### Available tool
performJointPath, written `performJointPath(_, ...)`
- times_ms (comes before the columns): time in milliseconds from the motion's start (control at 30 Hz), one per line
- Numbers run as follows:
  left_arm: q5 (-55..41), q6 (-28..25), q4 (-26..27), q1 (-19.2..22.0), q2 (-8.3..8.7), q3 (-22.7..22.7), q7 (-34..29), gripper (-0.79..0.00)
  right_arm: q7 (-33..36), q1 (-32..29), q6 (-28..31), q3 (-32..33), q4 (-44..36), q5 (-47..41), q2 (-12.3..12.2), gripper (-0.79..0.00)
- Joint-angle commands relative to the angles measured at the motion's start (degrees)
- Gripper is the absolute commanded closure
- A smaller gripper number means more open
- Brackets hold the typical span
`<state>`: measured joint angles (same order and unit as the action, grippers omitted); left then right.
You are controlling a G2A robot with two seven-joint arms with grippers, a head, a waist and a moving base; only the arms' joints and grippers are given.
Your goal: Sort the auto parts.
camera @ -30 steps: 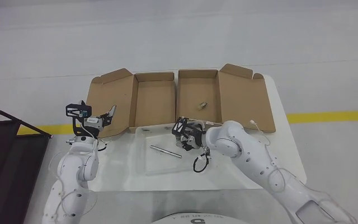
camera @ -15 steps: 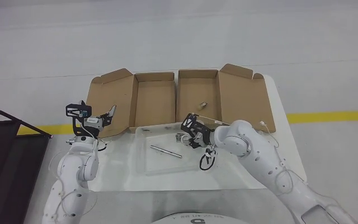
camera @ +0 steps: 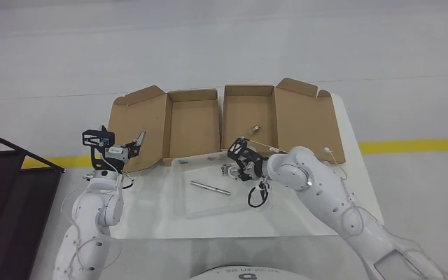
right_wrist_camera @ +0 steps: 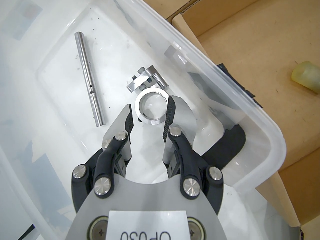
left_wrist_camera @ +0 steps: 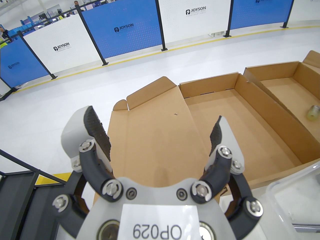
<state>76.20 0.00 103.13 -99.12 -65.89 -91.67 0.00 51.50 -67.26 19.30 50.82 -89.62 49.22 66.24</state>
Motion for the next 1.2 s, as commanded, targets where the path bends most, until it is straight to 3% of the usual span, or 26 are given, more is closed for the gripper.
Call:
performJointPath(0, 0.0, 0.0, 0.0, 0.0, 0.00, 0.0, 0.0, -0.785, 0.0, 0.2, 0.1, -0.2, -0.4, 0.0, 0.1, -0.308)
performJointPath(400, 0.0, 0.0, 0.0, 0.0, 0.00, 0.0, 0.0, -0.785, 2.6, 1.0, -5.4, -3.7, -2.4, 8.1, 0.6, -0.311)
performJointPath(1167, 0.0, 0.0, 0.0, 0.0, 0.00, 0.0, 0.0, -0.785, 4.1, 6.6, -6.3, -8.5, 5.8, 4.7, 3.4, -0.234)
